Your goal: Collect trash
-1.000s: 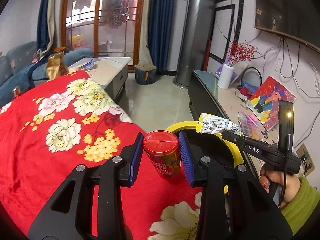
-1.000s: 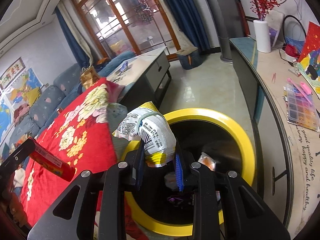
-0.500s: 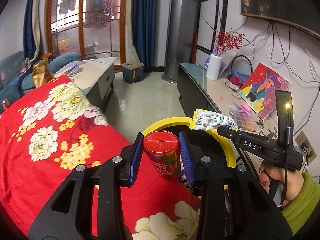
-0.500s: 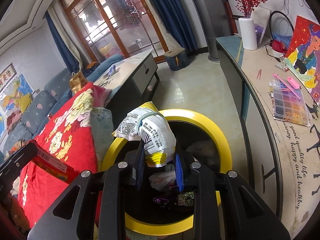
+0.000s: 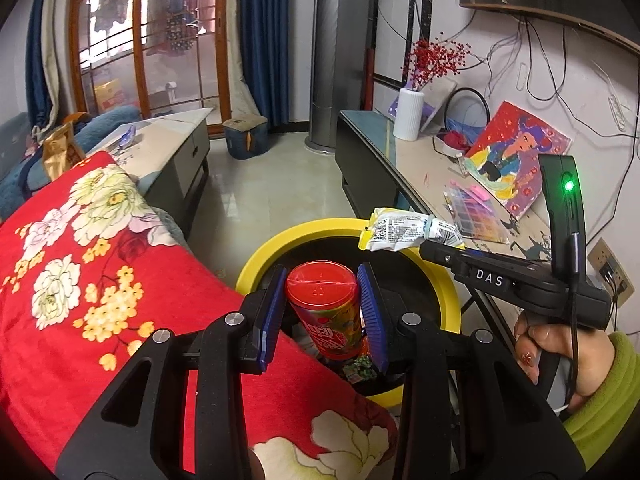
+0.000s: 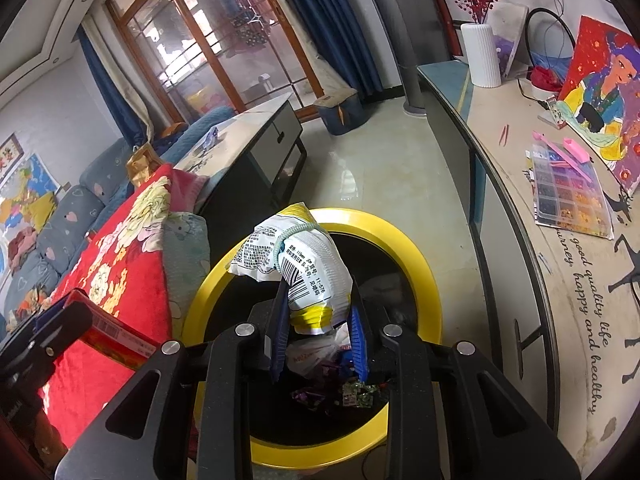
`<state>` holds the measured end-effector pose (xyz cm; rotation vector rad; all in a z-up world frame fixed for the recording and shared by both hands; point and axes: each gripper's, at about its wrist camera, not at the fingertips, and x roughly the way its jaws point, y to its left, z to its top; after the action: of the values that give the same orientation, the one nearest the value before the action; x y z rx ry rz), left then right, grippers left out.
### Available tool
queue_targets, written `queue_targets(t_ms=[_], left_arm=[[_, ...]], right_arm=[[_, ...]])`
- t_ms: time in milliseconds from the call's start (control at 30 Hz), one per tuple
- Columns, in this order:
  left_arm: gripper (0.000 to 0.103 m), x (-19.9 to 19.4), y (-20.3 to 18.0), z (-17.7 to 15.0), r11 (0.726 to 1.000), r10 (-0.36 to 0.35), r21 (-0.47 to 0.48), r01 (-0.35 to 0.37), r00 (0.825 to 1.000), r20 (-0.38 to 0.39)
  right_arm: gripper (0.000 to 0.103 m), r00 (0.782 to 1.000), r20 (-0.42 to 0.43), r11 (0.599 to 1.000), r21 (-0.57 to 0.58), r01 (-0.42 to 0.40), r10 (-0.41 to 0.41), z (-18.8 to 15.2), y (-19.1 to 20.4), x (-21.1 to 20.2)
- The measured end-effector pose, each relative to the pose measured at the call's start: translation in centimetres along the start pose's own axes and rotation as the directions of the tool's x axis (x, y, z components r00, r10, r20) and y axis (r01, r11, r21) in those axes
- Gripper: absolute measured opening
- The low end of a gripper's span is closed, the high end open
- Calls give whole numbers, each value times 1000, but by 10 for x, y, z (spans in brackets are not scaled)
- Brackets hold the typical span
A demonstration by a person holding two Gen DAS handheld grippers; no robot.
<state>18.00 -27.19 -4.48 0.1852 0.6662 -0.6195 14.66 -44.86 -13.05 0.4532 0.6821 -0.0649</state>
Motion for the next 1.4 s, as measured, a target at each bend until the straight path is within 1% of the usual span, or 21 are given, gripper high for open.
queue_targets(t_ms=[333, 467, 567, 633, 700, 733, 800, 833, 900, 933, 1000, 1100, 1233, 1300, 1400], left_arm=[[29, 14, 0, -7, 1000, -19, -18, 19, 999, -45], [30, 16, 0, -9, 999, -25, -38, 23, 998, -53], [37, 16, 5, -9, 998, -27, -59, 23, 998, -56], [51, 14, 9, -9, 997, -22, -74, 18, 998, -55], [57, 11, 13, -9, 996, -20, -88, 15, 998, -51], [59, 9, 15, -9, 995, -17, -95, 13, 999, -49], [70, 4, 19, -9, 994, -11, -107, 6, 999, -44], [72, 3, 20, -8, 994, -10, -111, 5, 999, -43], [81, -2, 24, -9, 993, 0, -122, -5, 999, -40], [83, -4, 27, -9, 992, 3, -128, -7, 999, -38], [91, -8, 30, -8, 990, 5, -140, -10, 999, -35], [92, -15, 36, -9, 988, 13, -155, -17, 999, -30], [92, -25, 44, -9, 984, 18, -177, -22, 1000, -23], [92, -32, 48, -10, 982, 21, -186, -24, 1000, -17], [92, -42, 54, -11, 980, 28, -198, -29, 1000, -8]], right_arm=[[27, 1000, -20, 1000, -2, -2, 2, -2, 2, 5], [34, 1000, -31, 1000, -3, -1, 1, -3, 3, 7], [39, 999, -35, 1000, -3, -3, 3, -3, 6, 7], [40, 1000, -30, 1000, -10, -2, 2, -2, 8, 5], [45, 1000, -25, 1000, -19, -2, 1, -1, 11, 3], [45, 1000, -21, 1000, -24, -2, 1, -1, 13, 1], [47, 1000, -16, 999, -35, -1, 0, 0, 15, -2], [48, 1000, -13, 999, -39, -1, 0, -1, 17, -4], [52, 1000, -7, 999, -49, 2, -2, 0, 20, -7], [53, 1000, -5, 999, -53, 3, -3, 0, 21, -9], [57, 1000, 3, 998, -63, 7, -7, 0, 25, -13], [64, 1000, 16, 997, -74, 15, -13, 0, 28, -20], [69, 999, 29, 995, -98, 25, -22, 0, 35, -28], [75, 999, 39, 993, -111, 28, -24, 0, 40, -34], [80, 998, 54, 991, -129, 31, -24, -4, 48, -42]])
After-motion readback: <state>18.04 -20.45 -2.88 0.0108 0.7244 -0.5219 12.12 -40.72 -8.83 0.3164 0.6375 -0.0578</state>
